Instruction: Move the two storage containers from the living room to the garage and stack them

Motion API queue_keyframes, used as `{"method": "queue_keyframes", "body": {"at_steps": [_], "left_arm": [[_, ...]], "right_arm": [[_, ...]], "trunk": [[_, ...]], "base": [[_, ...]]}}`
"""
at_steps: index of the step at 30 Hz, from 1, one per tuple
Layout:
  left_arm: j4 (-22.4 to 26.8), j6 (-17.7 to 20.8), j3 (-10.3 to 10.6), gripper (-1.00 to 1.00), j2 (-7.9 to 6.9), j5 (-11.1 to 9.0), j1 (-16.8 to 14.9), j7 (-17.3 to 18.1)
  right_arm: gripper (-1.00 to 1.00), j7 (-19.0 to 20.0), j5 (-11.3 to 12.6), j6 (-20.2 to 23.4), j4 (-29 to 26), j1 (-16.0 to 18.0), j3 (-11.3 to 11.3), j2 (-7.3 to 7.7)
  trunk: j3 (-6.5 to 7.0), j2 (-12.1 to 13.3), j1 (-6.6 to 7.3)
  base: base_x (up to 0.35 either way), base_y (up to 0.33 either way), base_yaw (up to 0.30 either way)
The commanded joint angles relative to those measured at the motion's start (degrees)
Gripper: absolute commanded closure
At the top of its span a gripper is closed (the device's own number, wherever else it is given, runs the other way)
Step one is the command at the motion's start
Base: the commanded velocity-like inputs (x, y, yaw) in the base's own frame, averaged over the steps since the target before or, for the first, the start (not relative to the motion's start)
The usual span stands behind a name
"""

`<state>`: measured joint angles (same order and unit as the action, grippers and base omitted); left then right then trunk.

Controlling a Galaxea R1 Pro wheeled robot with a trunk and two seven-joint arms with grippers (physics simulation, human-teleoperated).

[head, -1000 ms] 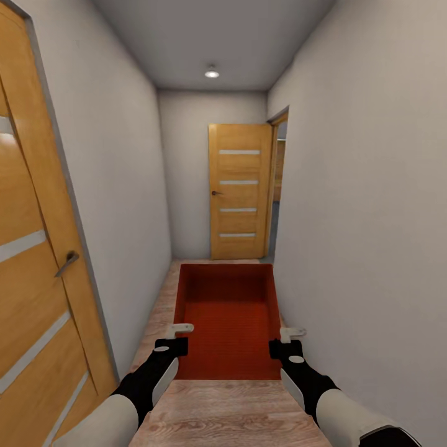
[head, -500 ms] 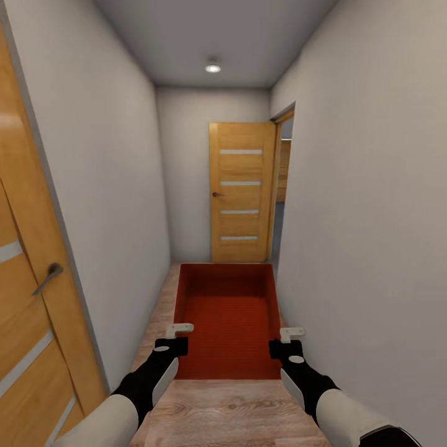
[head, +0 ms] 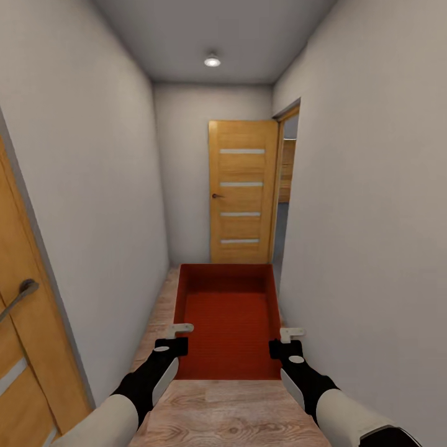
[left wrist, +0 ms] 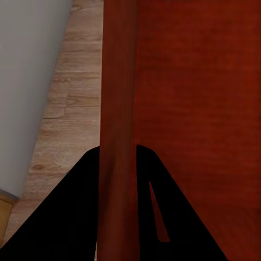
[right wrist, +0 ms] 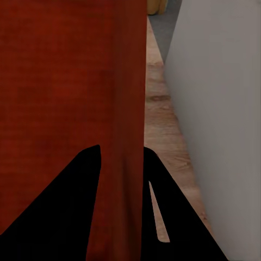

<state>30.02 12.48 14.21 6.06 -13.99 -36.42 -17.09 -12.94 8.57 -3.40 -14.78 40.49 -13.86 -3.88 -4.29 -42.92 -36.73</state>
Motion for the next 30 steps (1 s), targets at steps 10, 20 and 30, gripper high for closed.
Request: {"method": "queue_keyframes", "body": {"at_steps": [10, 20, 30], "left_arm": [[1.0, -2.1, -0.6, 1.00, 0.00, -2.5, -0.1, -0.8], [1.0, -2.1, -0.7, 1.00, 0.00, -2.5, -0.1, -0.8], [1.1, -2.1, -0.7, 1.00, 0.00, -2.5, -0.1, -0.9]], "right_arm": [[1.00, -0.1, 0.9, -0.6, 0.1, 0.0, 1.0, -0.96], [1.00, -0.1, 0.9, -0.6, 0.1, 0.0, 1.0, -0.96], [1.00, -0.1, 0.9, -0.6, 0.1, 0.0, 1.0, -0.96]], "trunk": [[-0.10, -0.1, -0.04], [-0.10, -0.1, -0.04], [-0.10, -0.1, -0.04]], "base": [[0.323, 0.000, 0.000], [0.323, 0.000, 0.000], [0.323, 0.000, 0.000]]}}
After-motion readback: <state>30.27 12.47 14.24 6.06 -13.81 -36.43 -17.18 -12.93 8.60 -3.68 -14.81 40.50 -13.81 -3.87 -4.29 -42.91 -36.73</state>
